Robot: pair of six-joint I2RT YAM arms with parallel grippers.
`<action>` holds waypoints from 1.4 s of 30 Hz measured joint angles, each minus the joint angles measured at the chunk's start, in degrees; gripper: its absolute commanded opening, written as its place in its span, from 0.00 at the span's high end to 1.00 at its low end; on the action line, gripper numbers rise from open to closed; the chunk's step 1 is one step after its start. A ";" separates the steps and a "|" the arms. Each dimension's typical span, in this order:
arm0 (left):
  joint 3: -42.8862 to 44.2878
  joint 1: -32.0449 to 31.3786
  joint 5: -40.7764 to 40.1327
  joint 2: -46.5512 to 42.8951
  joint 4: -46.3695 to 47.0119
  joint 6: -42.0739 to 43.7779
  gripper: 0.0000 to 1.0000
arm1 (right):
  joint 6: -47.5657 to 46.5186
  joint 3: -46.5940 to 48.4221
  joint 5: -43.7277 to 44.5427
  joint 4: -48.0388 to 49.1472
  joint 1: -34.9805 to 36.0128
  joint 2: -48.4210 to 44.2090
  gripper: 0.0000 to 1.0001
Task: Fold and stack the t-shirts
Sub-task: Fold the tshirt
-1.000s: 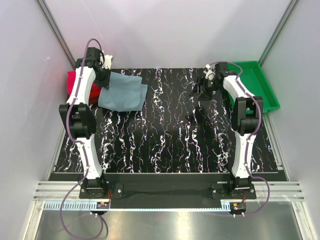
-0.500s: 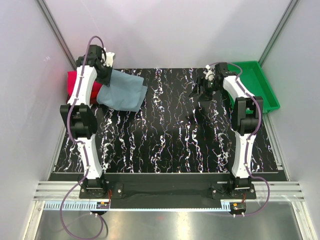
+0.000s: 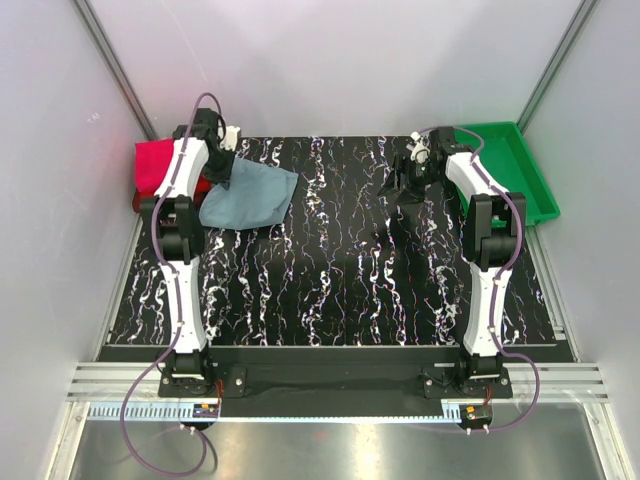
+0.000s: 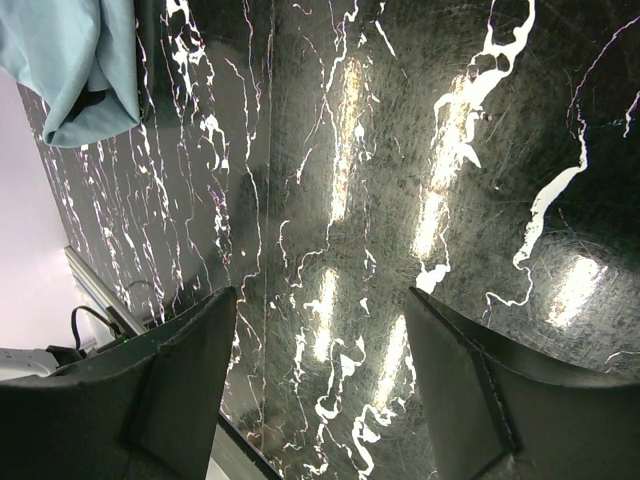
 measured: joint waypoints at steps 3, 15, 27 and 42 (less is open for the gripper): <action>0.52 -0.24 -0.98 0.87 0.39 0.20 0.49 | 0.02 0.00 0.00 0.02 0.00 0.02 0.25; -6.32 -0.59 -13.73 -4.04 5.44 -1.11 0.32 | 0.02 0.00 0.00 0.15 0.00 0.02 0.25; -9.64 7.67 -14.38 -8.76 5.60 -2.01 0.31 | 0.11 0.28 -1.90 0.13 0.22 0.02 0.26; -18.73 9.68 -0.28 -12.31 3.10 -4.96 0.31 | 0.26 21.11 -9.57 0.50 23.39 8.96 0.25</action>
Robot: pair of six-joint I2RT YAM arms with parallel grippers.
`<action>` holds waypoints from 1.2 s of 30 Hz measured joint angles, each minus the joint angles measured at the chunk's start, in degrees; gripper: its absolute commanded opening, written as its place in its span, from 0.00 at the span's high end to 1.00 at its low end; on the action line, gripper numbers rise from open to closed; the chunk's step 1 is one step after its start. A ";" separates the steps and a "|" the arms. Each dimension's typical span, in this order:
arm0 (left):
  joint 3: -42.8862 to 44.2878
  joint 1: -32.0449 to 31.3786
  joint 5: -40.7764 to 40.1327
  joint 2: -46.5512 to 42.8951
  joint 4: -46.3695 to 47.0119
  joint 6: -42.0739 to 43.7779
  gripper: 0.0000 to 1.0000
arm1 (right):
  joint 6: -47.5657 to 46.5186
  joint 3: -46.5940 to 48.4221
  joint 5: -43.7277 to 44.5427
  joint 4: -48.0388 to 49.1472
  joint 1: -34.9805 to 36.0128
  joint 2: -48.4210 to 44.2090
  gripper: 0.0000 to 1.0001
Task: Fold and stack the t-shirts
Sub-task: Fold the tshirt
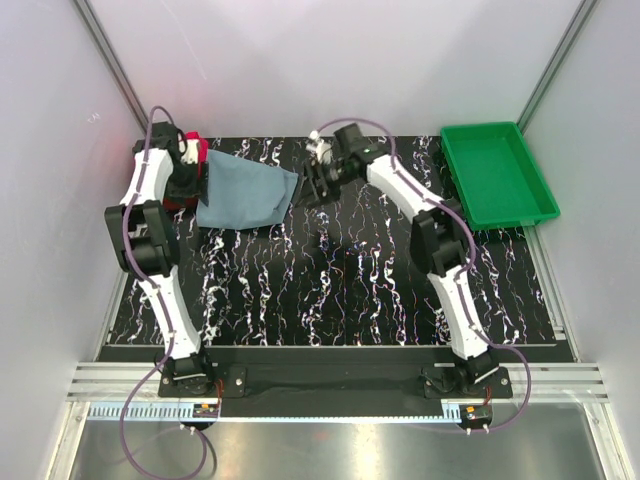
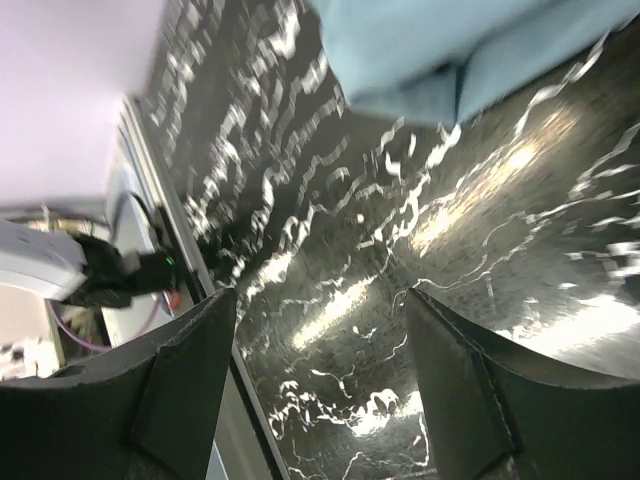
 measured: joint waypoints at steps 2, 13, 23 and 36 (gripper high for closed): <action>-0.59 1.18 0.96 -0.13 -0.09 -0.46 0.31 | -1.22 -1.20 0.42 -0.50 1.29 1.36 0.25; -1.95 5.31 4.55 -0.74 -0.26 -1.81 0.32 | -10.27 -5.92 6.60 8.13 2.21 6.03 0.25; -4.26 5.03 6.51 -1.46 -0.04 -2.47 0.33 | -9.14 -16.61 5.95 30.14 5.11 4.02 0.30; -6.21 5.51 7.15 -1.70 0.17 -3.21 0.34 | -10.97 -18.86 5.97 41.24 8.74 -0.94 0.33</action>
